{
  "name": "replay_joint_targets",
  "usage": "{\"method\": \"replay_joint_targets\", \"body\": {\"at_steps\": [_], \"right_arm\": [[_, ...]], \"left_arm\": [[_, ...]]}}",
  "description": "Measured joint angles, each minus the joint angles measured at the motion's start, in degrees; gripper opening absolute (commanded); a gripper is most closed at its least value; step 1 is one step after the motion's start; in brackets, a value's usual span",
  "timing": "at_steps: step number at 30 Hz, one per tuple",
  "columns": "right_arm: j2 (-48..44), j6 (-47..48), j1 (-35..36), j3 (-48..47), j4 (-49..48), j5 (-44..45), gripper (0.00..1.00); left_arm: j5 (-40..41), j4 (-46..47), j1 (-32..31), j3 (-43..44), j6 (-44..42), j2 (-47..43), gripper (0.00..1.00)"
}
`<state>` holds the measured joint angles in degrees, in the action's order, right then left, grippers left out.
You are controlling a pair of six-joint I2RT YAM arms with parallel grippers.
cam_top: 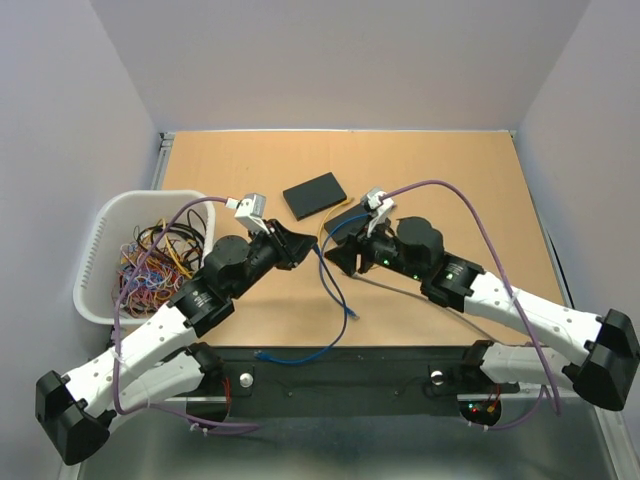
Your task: Insert the plug into the switch port
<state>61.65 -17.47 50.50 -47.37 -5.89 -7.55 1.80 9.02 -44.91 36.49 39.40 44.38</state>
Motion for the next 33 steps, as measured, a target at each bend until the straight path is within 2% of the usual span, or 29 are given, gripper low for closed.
{"method": "replay_joint_targets", "body": {"at_steps": [6,12,14,18,23,25,26,28,29,30,31,32,33], "right_arm": [[5.3,0.2,2.6,-1.2,1.3,4.3,0.49],[5.4,0.0,3.6,-1.2,-0.1,5.3,0.43],[5.4,-0.1,3.6,-1.2,-0.8,5.6,0.40],[5.7,-0.1,3.7,-1.2,-1.7,6.4,0.25],[7.0,-0.3,4.0,-1.2,-2.3,7.2,0.16],[7.1,-0.3,4.0,-1.2,-2.3,7.4,0.08],[7.1,-0.3,4.0,-1.2,-2.3,7.6,0.01],[7.1,-0.2,4.0,-1.2,-2.3,7.9,0.01],[7.0,-0.2,4.0,-1.2,-2.3,8.1,0.01],[7.0,-0.3,4.0,-1.1,-2.2,8.2,0.01],[6.8,-0.3,4.0,-0.9,-2.4,8.2,0.00],[6.3,-0.4,4.1,0.0,-3.2,8.1,0.00],[5.8,-0.5,4.2,0.8,-3.8,8.1,0.00]], "left_arm": [[0.2,0.2,0.0,0.0,0.4,1.7,0.00],[0.1,0.5,0.0,0.0,1.0,3.5,0.00],[0.0,1.0,0.0,0.0,1.2,3.6,0.00],[-0.7,2.3,0.0,0.0,1.7,3.7,0.00],[-1.5,2.6,0.0,0.0,1.8,4.2,0.00],[-1.6,2.7,0.2,-0.2,1.8,4.3,0.00],[-1.7,3.0,0.2,-0.3,1.8,4.3,0.00],[-2.0,3.7,0.4,-0.7,1.8,4.3,0.00],[-2.2,4.7,0.4,-1.1,1.9,4.3,0.02],[-2.3,5.2,0.4,-1.5,1.9,4.2,0.10],[-2.6,6.0,0.5,-2.0,1.7,4.1,0.36],[-3.2,6.4,0.6,-2.4,1.6,3.9,0.47],[-4.1,7.2,0.6,-3.0,1.6,3.6,0.54]]}}
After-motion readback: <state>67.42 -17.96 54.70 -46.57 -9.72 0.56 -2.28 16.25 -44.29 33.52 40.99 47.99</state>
